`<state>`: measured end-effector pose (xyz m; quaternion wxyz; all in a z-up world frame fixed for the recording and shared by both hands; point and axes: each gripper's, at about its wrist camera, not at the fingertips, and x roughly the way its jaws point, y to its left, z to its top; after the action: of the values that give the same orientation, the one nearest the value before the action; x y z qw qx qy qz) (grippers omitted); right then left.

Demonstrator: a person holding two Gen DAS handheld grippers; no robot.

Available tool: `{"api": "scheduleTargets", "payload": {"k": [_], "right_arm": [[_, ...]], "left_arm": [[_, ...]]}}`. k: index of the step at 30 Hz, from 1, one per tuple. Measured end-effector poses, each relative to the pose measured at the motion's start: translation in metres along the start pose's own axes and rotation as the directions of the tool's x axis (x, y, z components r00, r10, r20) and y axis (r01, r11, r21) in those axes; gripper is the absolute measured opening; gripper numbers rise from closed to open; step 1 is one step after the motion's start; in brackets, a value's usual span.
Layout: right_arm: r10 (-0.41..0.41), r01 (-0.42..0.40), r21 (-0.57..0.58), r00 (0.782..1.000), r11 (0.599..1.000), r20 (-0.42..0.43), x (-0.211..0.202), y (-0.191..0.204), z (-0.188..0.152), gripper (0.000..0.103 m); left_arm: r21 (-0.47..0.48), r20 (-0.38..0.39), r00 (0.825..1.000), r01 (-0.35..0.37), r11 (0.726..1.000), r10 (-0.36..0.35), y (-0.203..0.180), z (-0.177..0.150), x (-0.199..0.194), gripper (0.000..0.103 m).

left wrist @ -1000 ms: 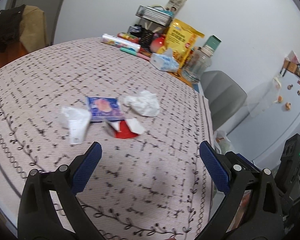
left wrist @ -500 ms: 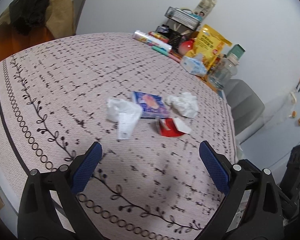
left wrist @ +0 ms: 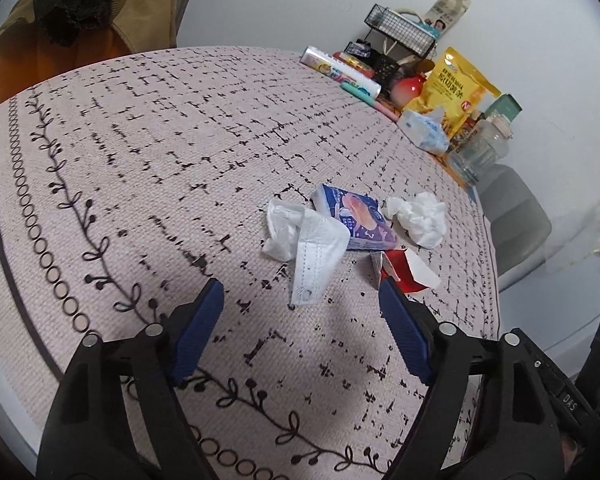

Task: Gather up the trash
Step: 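Grasp the white tissue with the left tool while the right tool grasps the red-and-white paper scrap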

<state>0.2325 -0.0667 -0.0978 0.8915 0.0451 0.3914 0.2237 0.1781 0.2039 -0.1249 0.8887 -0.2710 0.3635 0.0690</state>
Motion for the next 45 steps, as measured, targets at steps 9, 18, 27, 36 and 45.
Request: {"api": "scheduleTargets", "payload": {"k": [9, 18, 27, 36, 45], "right_arm": [[0.016, -0.016, -0.012, 1.0, 1.0, -0.021, 0.01, 0.003, 0.004, 0.08], [0.013, -0.015, -0.046, 0.999, 0.999, -0.035, 0.022, 0.022, 0.01, 0.078], [0.019, -0.025, -0.119, 0.998, 0.993, -0.055, 0.041, 0.057, 0.017, 0.08], [0.015, -0.032, -0.181, 0.996, 0.983, -0.093, 0.079, 0.094, 0.025, 0.095], [-0.016, -0.01, -0.159, 0.987, 0.987, -0.158, 0.108, 0.093, 0.031, 0.05]], "left_arm": [[0.088, -0.015, 0.993, -0.115, 0.989, 0.117, -0.021, 0.008, 0.024, 0.059], [0.095, -0.007, 0.99, -0.139, 0.986, 0.14, -0.018, 0.012, 0.022, 0.01], [0.044, 0.049, 0.992, -0.117, 0.992, 0.115, 0.005, 0.012, -0.012, 0.01], [-0.004, 0.06, 0.989, -0.136, 0.991, 0.136, 0.027, 0.009, -0.026, 0.01], [-0.016, 0.056, 0.989, -0.139, 0.99, 0.14, 0.03, 0.005, -0.03, 0.01]]}}
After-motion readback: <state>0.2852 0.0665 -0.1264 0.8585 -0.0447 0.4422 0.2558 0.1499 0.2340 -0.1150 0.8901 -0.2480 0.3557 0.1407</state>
